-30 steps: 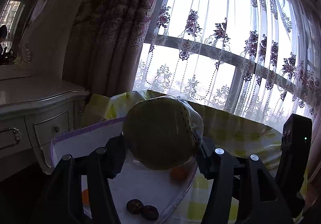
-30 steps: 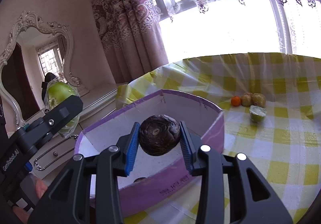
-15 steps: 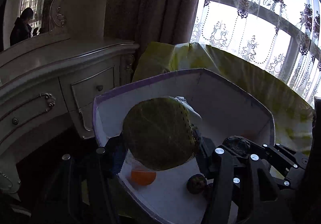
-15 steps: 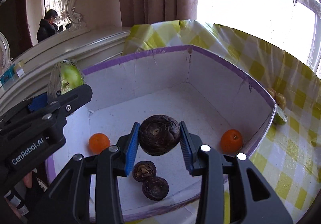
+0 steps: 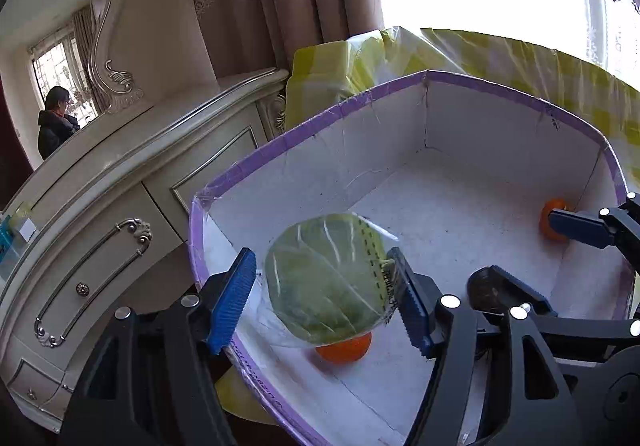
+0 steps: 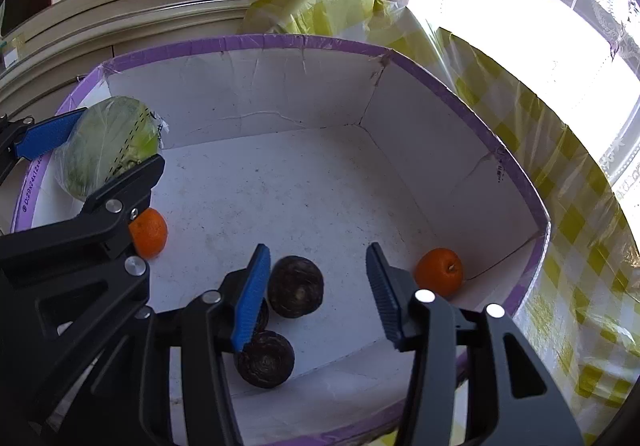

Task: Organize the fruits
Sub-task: 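Open both tools to drop the fruits into the box, then move both open tools back over the cloth toward the wrapped fruits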

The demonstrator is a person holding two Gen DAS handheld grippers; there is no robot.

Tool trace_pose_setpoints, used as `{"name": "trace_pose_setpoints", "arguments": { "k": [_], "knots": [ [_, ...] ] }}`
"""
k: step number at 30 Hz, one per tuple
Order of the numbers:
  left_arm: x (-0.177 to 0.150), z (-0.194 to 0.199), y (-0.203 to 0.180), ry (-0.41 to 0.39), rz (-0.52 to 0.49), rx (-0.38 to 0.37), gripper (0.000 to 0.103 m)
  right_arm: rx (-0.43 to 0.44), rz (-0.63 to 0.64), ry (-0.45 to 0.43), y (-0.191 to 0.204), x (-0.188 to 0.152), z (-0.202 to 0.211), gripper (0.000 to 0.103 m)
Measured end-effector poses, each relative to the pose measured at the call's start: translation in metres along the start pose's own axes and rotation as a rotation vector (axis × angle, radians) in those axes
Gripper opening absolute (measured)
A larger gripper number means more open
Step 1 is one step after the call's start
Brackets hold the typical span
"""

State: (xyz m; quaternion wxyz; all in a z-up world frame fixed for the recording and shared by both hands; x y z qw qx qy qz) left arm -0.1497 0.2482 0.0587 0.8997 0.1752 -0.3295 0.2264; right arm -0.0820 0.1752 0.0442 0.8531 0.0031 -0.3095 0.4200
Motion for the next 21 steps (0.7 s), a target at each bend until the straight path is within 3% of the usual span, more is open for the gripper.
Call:
{"name": "trace_pose_setpoints", "arguments": {
  "k": [1, 6, 13, 16, 21],
  "knots": [
    [0.002, -0.001, 0.0, 0.006, 0.002, -0.025, 0.077, 0.004, -0.011, 0.001, -0.001, -0.001, 0.0, 0.091],
    [0.002, 0.002, -0.001, -0.014, 0.015, -0.01, 0.084, 0.005, -0.013, -0.026, -0.002, -0.003, 0.004, 0.093],
    [0.01, 0.034, 0.008, -0.153, 0.065, 0.049, 0.087, 0.037, -0.037, -0.163, -0.01, -0.002, 0.029, 0.095],
    [0.015, 0.059, 0.01, -0.263, 0.108, 0.085, 0.087, 0.051, -0.081, -0.25, -0.023, -0.004, 0.046, 0.095],
    [0.026, 0.125, -0.009, -0.525, 0.127, 0.008, 0.087, 0.068, -0.255, -0.466, -0.077, -0.022, 0.085, 0.1]
  ]
}}
Point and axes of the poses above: each gripper's, at about its wrist camera, not at the fingertips, and z roughly against the way its jaws point, y to its left, x to its top, the point moved 4 cm from there along -z, roughly the way its jaws point, and after that the axes turned 8 degrees about y, right-handed, at the moved point
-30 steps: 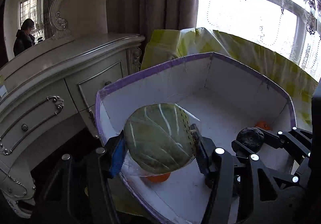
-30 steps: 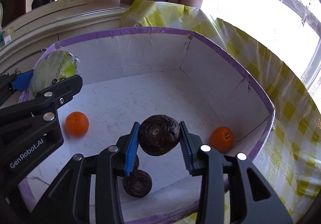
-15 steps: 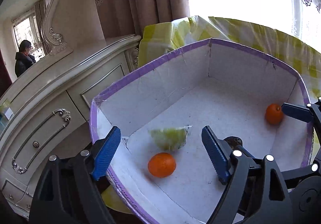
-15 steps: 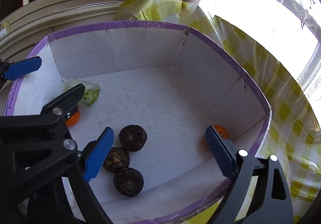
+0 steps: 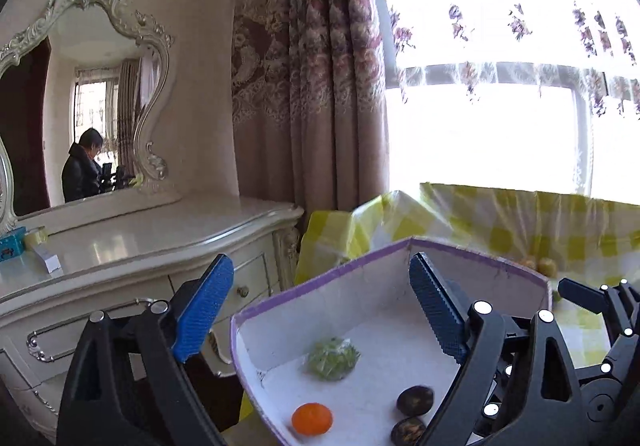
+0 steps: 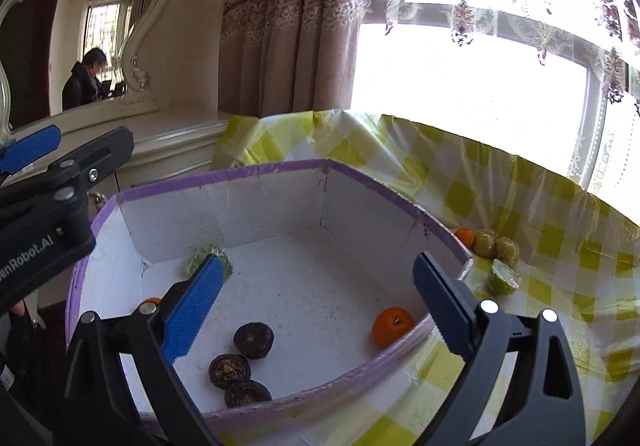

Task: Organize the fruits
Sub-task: 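Move both open tools back over the cloth toward the wrapped fruits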

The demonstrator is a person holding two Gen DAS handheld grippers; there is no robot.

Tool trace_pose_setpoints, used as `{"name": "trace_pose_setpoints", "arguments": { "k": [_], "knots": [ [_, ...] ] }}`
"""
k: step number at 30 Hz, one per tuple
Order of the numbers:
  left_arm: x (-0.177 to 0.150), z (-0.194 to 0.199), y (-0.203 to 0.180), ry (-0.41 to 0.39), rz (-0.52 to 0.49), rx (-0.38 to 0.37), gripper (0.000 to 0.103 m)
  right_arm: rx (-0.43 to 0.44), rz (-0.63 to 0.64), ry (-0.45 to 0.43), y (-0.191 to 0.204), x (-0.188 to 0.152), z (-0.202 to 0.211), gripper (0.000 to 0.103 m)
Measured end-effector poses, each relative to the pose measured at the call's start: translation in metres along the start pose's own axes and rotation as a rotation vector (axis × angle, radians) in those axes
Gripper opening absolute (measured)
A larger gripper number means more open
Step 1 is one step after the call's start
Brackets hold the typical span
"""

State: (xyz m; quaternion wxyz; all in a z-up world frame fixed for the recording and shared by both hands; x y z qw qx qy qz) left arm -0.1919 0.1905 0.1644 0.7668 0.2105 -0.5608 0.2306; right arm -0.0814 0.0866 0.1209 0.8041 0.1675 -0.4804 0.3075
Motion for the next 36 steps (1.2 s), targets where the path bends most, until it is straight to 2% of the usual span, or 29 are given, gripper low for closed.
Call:
{"name": "trace_pose_setpoints", "arguments": {
  "k": [2, 4, 9, 12, 14, 15, 17, 18, 20, 21, 23, 24, 28, 30, 34, 36],
  "knots": [
    [0.011, 0.02, -0.022, -0.097, -0.027, -0.06, 0.087, -0.022, -0.079, -0.052, -0.03, 0.0, 0.013, 0.101],
    [0.016, 0.035, -0.05, -0.157, -0.073, -0.138, 0.087, -0.058, -0.154, -0.05, -0.062, -0.005, 0.017, 0.101],
    [0.002, 0.046, -0.139, -0.15, -0.235, -0.384, 0.087, -0.194, -0.352, 0.017, -0.151, -0.043, 0.015, 0.101],
    [-0.023, 0.041, -0.199, -0.069, -0.348, -0.565, 0.087, -0.264, -0.469, 0.054, -0.203, -0.069, 0.011, 0.101],
    [-0.048, 0.026, -0.242, 0.037, -0.436, -0.666, 0.087, -0.314, -0.525, 0.087, -0.232, -0.087, 0.008, 0.101],
    [-0.058, 0.018, -0.255, 0.06, -0.439, -0.693, 0.087, -0.381, -0.522, 0.128, -0.244, -0.096, 0.003, 0.101],
    [-0.071, 0.001, -0.277, 0.149, -0.441, -0.759, 0.087, -0.437, -0.522, 0.187, -0.266, -0.115, -0.007, 0.101],
    [-0.074, -0.007, -0.284, 0.217, -0.435, -0.783, 0.087, -0.442, -0.541, 0.224, -0.276, -0.124, -0.012, 0.101],
    [-0.076, -0.023, -0.292, 0.313, -0.394, -0.846, 0.087, -0.406, -0.634, 0.222, -0.297, -0.134, -0.013, 0.101],
    [-0.077, -0.03, -0.295, 0.332, -0.383, -0.851, 0.087, -0.43, -0.643, 0.222, -0.304, -0.135, -0.013, 0.101],
    [-0.082, -0.046, -0.3, 0.356, -0.376, -0.813, 0.087, -0.498, -0.627, 0.278, -0.318, -0.135, -0.02, 0.101],
    [-0.084, -0.055, -0.301, 0.376, -0.364, -0.8, 0.087, -0.506, -0.635, 0.301, -0.325, -0.135, -0.024, 0.101],
    [-0.11, -0.093, -0.302, 0.522, -0.34, -0.727, 0.087, -0.478, -0.672, 0.303, -0.344, -0.13, -0.037, 0.101],
    [-0.125, -0.105, -0.304, 0.594, -0.34, -0.727, 0.087, -0.439, -0.664, 0.314, -0.343, -0.125, -0.049, 0.101],
    [-0.128, -0.109, -0.307, 0.603, -0.339, -0.725, 0.087, -0.374, -0.606, 0.343, -0.334, -0.107, -0.079, 0.101],
    [-0.132, -0.113, -0.307, 0.652, -0.329, -0.741, 0.087, -0.341, -0.572, 0.356, -0.329, -0.099, -0.094, 0.101]
  ]
}}
Point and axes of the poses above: each gripper's, at about its wrist camera, not at the fingertips, and z roughly against the way its jaws point, y to its left, x to its top, the point moved 4 cm from there along -z, roughly the way its jaws point, and after that the axes turned 8 degrees about y, right-handed, at the moved point
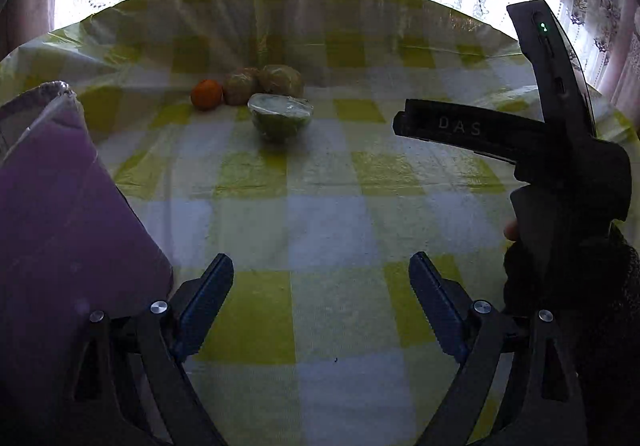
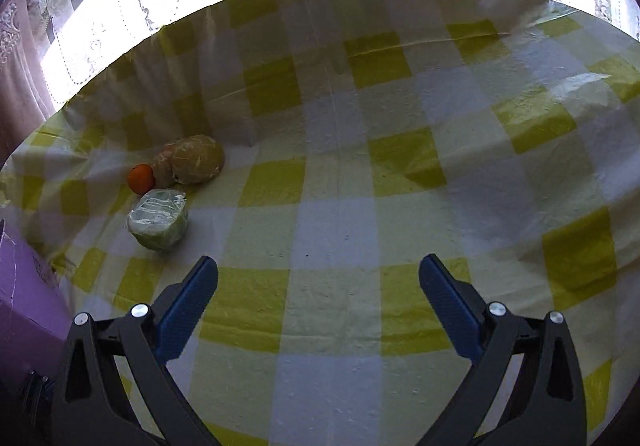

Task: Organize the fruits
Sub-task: 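Move both open tools back over the cloth toward the wrapped fruits, then close the right tool on a wrapped pale green fruit half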

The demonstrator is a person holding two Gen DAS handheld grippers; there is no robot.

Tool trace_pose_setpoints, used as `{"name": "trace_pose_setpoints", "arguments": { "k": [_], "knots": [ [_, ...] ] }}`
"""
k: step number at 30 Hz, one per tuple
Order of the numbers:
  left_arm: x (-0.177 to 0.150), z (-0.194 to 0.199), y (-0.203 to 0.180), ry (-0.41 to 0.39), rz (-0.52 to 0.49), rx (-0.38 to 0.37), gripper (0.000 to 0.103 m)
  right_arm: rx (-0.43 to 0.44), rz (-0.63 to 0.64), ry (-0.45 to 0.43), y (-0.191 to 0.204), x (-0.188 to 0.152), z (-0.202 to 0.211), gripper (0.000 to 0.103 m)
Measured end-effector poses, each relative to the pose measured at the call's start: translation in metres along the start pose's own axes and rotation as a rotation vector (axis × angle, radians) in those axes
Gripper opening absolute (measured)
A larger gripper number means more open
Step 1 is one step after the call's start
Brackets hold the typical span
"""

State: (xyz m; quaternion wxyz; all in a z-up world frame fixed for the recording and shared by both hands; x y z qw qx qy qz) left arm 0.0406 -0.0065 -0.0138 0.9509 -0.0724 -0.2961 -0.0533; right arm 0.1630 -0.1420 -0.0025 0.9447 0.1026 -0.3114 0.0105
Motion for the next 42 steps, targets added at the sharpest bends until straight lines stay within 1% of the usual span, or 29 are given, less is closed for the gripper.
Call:
{"name": "trace_pose_setpoints", "arguments": {
  "k": [2, 6, 7, 11, 14, 18, 21, 23, 27, 28, 31, 32, 33, 34, 35, 38, 42],
  "knots": [
    [0.0, -0.005, 0.003, 0.034, 0.02, -0.012, 0.087, 0.033, 0.047, 0.03, 0.013, 0.006, -0.01, 0.101],
    [-0.002, -0.012, 0.0, 0.075, 0.009, 0.04, 0.087, 0.081, 0.169, 0.078, 0.037, 0.016, -0.028, 0.101],
    [-0.003, -0.011, -0.001, 0.075, 0.005, 0.047, 0.087, 0.086, 0.197, 0.081, 0.042, 0.019, -0.031, 0.101],
    [-0.004, -0.009, 0.001, 0.069, 0.011, 0.033, 0.087, 0.085, 0.302, 0.09, 0.064, 0.033, -0.047, 0.101],
    [-0.004, -0.009, 0.001, 0.067, 0.012, 0.025, 0.087, 0.108, 0.357, 0.081, 0.081, 0.045, -0.057, 0.101],
    [-0.003, -0.01, 0.002, 0.067, 0.011, 0.017, 0.087, 0.114, 0.411, 0.13, 0.099, 0.048, -0.068, 0.101],
    [-0.002, -0.01, 0.003, 0.064, 0.012, 0.013, 0.087, 0.192, 0.441, 0.162, 0.108, 0.039, -0.069, 0.101],
    [-0.002, -0.01, 0.004, 0.061, 0.018, 0.008, 0.087, 0.178, 0.481, 0.173, 0.118, 0.039, -0.073, 0.101],
    [-0.002, -0.009, 0.004, 0.06, 0.02, 0.002, 0.087, 0.196, 0.527, 0.214, 0.142, 0.04, -0.088, 0.101],
    [-0.001, -0.01, 0.005, 0.06, 0.019, 0.002, 0.087, 0.191, 0.546, 0.225, 0.148, 0.041, -0.092, 0.099],
    [-0.001, -0.011, 0.005, 0.061, 0.02, 0.0, 0.087, 0.172, 0.591, 0.215, 0.161, 0.043, -0.096, 0.093],
    [-0.001, -0.011, 0.004, 0.062, 0.019, 0.001, 0.087, 0.157, 0.601, 0.208, 0.162, 0.044, -0.096, 0.088],
    [-0.001, -0.011, 0.004, 0.062, 0.019, 0.001, 0.087, 0.166, 0.599, 0.196, 0.162, 0.045, -0.094, 0.082],
    [0.0, -0.011, 0.004, 0.063, 0.019, 0.001, 0.087, 0.161, 0.585, 0.183, 0.157, 0.046, -0.091, 0.061],
    [0.0, -0.011, 0.004, 0.064, 0.018, 0.001, 0.087, 0.17, 0.562, 0.191, 0.151, 0.046, -0.088, 0.059],
    [0.001, -0.011, 0.003, 0.066, 0.016, 0.004, 0.087, 0.144, 0.503, 0.174, 0.123, 0.039, -0.075, 0.059],
    [0.002, -0.011, 0.002, 0.075, 0.009, 0.007, 0.087, 0.11, 0.339, 0.137, 0.06, 0.028, -0.045, 0.059]
  ]
}}
Point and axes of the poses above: each gripper's, at about its wrist camera, not at the fingertips, and z roughly against the way its jaws point, y to its left, x to its top, the point moved 4 cm from there along -z, roughly the way its jaws point, and after that the axes turned 8 degrees about y, right-handed, at the moved point
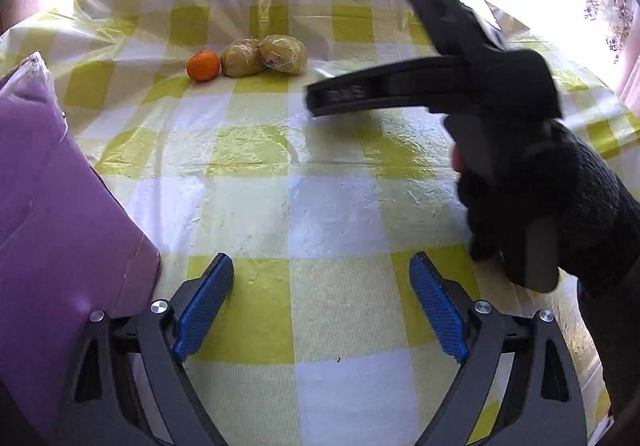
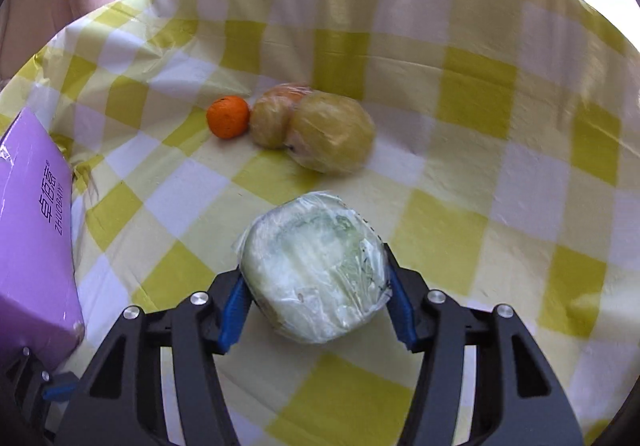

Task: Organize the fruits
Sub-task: 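Close the right tool on a wrapped pale green fruit half, then close the left tool on a wrapped yellow round fruit while the right tool holds its half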

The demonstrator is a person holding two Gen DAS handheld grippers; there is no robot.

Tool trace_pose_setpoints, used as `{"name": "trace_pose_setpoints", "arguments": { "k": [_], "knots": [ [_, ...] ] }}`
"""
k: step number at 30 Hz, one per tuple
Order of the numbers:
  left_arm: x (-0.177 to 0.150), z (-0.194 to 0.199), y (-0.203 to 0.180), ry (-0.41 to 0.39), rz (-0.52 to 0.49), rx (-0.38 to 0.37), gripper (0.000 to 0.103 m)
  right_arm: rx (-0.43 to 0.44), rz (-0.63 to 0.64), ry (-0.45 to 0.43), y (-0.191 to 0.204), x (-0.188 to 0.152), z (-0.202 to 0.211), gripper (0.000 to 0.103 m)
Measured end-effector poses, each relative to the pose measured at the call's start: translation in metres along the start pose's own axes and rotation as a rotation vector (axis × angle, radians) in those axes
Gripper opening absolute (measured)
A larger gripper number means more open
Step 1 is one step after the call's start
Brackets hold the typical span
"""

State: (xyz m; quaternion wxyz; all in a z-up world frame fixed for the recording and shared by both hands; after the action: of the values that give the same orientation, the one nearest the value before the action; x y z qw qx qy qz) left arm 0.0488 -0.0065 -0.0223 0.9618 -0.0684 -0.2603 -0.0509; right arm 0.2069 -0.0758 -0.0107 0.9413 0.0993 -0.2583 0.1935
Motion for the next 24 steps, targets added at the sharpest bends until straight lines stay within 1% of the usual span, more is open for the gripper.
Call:
{"name": "trace_pose_setpoints", "arguments": {
  "k": [3, 5, 7, 9, 10, 12, 14, 17, 18, 20, 22, 24],
  "knots": [
    [0.003, -0.001, 0.0, 0.011, -0.001, 0.006, 0.087, -0.047, -0.133, -0.035, -0.041, -0.029, 0.024, 0.059],
    [0.005, -0.002, 0.0, 0.012, 0.024, 0.017, 0.087, -0.072, -0.222, -0.065, -0.068, -0.05, 0.039, 0.059],
    [0.014, -0.003, -0.001, -0.005, 0.066, 0.037, 0.087, -0.048, -0.319, -0.097, -0.091, -0.07, 0.05, 0.059],
    [0.029, -0.009, -0.006, -0.03, 0.087, 0.036, 0.088, 0.013, -0.406, -0.135, -0.107, -0.081, 0.056, 0.059],
    [0.04, -0.015, -0.008, -0.03, 0.098, 0.054, 0.088, 0.037, -0.434, -0.152, -0.112, -0.084, 0.057, 0.059],
    [0.065, -0.028, -0.009, -0.037, 0.135, 0.072, 0.088, 0.056, -0.458, -0.153, -0.118, -0.086, 0.054, 0.059],
    [0.095, -0.045, -0.007, -0.044, 0.168, 0.098, 0.088, 0.065, -0.444, -0.139, -0.116, -0.085, 0.052, 0.059],
    [0.143, -0.071, 0.002, -0.044, 0.232, 0.185, 0.088, 0.078, -0.437, -0.139, -0.112, -0.083, 0.049, 0.059],
    [0.158, -0.081, 0.007, -0.032, 0.256, 0.214, 0.088, 0.073, -0.441, -0.135, -0.11, -0.081, 0.046, 0.059],
    [0.182, -0.101, 0.013, 0.011, 0.292, 0.242, 0.087, 0.076, -0.437, -0.131, -0.109, -0.08, 0.045, 0.059],
    [0.2, -0.115, 0.018, 0.036, 0.325, 0.281, 0.082, 0.077, -0.434, -0.13, -0.108, -0.081, 0.045, 0.059],
    [0.213, -0.123, 0.023, 0.047, 0.357, 0.321, 0.083, 0.078, -0.432, -0.129, -0.108, -0.08, 0.044, 0.059]
  ]
}}
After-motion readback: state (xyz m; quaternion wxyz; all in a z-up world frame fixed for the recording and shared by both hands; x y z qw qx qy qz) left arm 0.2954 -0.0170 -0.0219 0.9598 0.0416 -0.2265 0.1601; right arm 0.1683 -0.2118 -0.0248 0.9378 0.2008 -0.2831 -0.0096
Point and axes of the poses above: each gripper's, at about its wrist camera, not at the fingertips, and z roughly against the way its jaws point, y to its left, x to its top, the point moved 4 cm from there along -z, roughly the way its jaws point, and after that the axes turned 8 degrees about y, right-handed, at the moved point
